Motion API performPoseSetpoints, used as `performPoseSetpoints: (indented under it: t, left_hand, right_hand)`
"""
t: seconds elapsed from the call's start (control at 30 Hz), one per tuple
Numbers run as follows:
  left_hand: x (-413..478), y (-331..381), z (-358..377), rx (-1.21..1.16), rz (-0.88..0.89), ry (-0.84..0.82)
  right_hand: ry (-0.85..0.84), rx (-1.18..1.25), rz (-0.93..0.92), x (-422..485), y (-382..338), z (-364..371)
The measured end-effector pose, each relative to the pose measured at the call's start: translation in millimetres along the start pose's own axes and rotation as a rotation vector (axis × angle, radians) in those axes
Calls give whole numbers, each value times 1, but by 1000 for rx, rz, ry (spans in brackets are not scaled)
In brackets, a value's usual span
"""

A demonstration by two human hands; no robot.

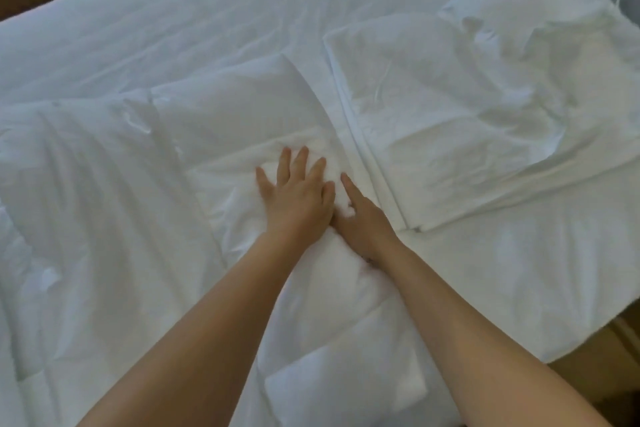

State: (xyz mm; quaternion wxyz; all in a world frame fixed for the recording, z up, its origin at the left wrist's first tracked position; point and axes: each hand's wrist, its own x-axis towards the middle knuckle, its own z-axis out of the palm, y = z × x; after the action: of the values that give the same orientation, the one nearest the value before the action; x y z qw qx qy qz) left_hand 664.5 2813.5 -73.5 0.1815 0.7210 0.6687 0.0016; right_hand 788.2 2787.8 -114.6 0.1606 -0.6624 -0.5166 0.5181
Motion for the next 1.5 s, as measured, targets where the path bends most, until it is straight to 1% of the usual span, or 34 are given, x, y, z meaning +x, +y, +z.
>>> performPoseSetpoints:
  t: [0.07,0.1,0.17,0.2,0.23,0.27,0.33,0.37,0.4,0.43,0.47,0.53,0.6,0.67,0.73,0.8,0.83,0.87,0.97,1.0,1.07,1.17,1.23,1.33,1.4,1.43,1.5]
  left_hand:
    - [1,19,12,-35,11,8]
    - [5,35,20,-51,37,7]
    - [20,70,39,-111,71,-16]
    - [29,88,50,-165,41,-60]
    - [40,105,62,-228,-30,-114]
    - [50,121,75,-293,-145,-165]
    - [64,155,98,-473,-490,-244]
    - [68,170,108,-569,-666,-248]
    - [71,183,116,-639,-807,-215]
    - [75,193,121,-661,-895,-160]
    - [79,198,123,-668,-948,-96]
    - [89,196,118,-726,-982,31]
    - [94,191,107,-845,-942,84]
    - [95,191,96,-971,-899,113]
    - [94,198,87,-1084,-891,153]
    - [89,205,80,-1150,-918,185]
    - [85,207,78,-1188,-937,172]
    - [80,209,76,-1246,-964,125]
    - [68,211,77,-1468,-1080,-116]
    - [68,210,79,-1536,-1098,-150]
    - [73,212,78,-1631,-1111,-152]
    - [83,220,73,-1611,-1112,-159]
    - [88,222,72,-1597,-1117,-176]
    - [91,222,67,-1695,-1094,-219]
    - [92,224,68,-1654,-1076,-243]
    - [93,226,71,-1615,-1083,-219]
    - [94,230,77,-1572,-1131,-65]
  right_hand:
    - [-21,21,-22,-2,18,-30]
    - [19,-30,-48,0,29,-49]
    - [160,-232,-77,8,50,-86]
    - [211,-320,-77,14,61,-105]
    - [216,-399,-73,19,71,-123]
    - [166,-489,-66,26,83,-139]
    - [-49,-721,-65,36,108,-165]
    - [-152,-813,-83,38,122,-174]
    - [-212,-881,-118,40,135,-181]
    - [-233,-935,-163,43,144,-188]
    - [-227,-972,-205,46,151,-195]
    - [-199,-993,-261,55,157,-208]
    - [-185,-962,-307,62,157,-217]
    - [-172,-876,-372,62,152,-224]
    - [-110,-693,-427,63,145,-232]
    - [-85,-542,-411,65,134,-244]
    - [-95,-510,-396,66,129,-249]
    - [-107,-489,-385,67,124,-254]
    - [-83,-389,-360,67,112,-262]
    - [-59,-362,-343,67,108,-263]
    - [4,-329,-283,70,101,-265]
    - [76,-268,-201,76,91,-266]
    - [87,-211,-123,76,89,-263]
    - [34,-130,13,71,95,-254]
    - [-5,-65,66,68,96,-250]
    - [-43,11,68,66,94,-249]
    - [-184,172,7,64,87,-250]
